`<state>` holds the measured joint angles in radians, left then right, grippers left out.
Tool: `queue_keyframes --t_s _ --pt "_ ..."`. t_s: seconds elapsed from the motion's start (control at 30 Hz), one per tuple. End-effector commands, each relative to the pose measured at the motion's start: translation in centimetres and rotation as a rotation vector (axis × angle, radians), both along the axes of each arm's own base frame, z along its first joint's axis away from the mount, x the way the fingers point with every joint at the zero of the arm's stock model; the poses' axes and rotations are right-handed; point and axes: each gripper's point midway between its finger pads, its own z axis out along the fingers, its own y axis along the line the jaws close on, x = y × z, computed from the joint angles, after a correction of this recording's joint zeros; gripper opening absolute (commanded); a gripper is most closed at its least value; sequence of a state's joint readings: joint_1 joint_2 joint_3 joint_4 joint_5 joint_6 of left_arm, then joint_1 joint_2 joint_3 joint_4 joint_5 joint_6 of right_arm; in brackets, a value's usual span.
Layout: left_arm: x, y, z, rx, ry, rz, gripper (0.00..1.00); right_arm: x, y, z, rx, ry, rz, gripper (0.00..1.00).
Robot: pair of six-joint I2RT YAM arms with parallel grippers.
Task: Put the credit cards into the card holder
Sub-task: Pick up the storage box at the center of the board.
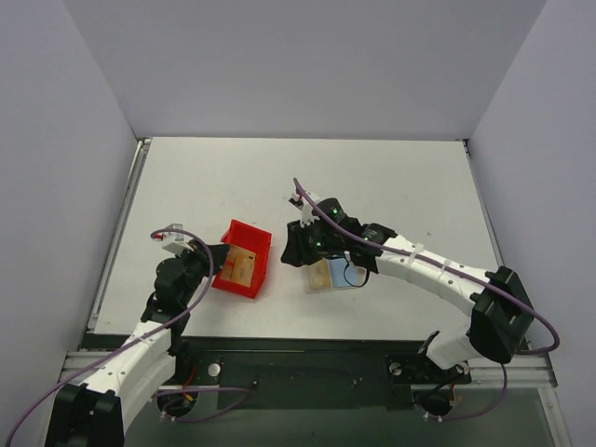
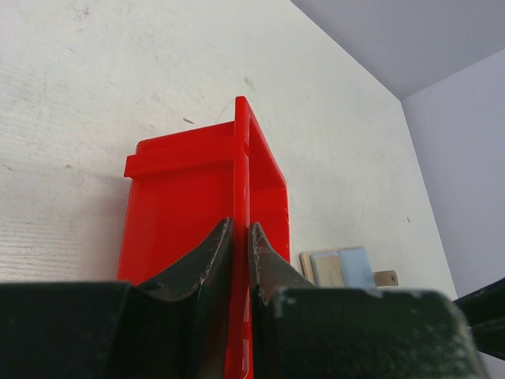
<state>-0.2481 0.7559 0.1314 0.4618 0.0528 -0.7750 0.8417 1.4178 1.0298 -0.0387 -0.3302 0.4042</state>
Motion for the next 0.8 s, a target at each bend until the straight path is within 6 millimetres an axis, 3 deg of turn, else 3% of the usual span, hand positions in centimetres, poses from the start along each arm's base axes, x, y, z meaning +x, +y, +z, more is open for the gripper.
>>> queue_keyframes --t_s 0.0,0.37,0.67,0.77 --pt "0.3 -0.4 1.5 -0.008 -0.031 -0.010 0.00 1.5 2.8 0.3 0.074 0.074 -0.055 0.25" --pt "0.0 -0.4 1.8 -0.009 -0.023 0.007 0.00 2.6 10.2 -0.1 0.197 0.237 -0.041 0.26" --pt "-0.1 0.3 2.6 0.014 -0.039 0.070 0.00 3.0 13.1 -1.4 0.179 0.331 -0.041 0.27" --pt "-0.3 0.2 2.7 0.016 -0.036 0.084 0.00 2.7 13.3 -3.0 0.123 0.370 -0.049 0.27"
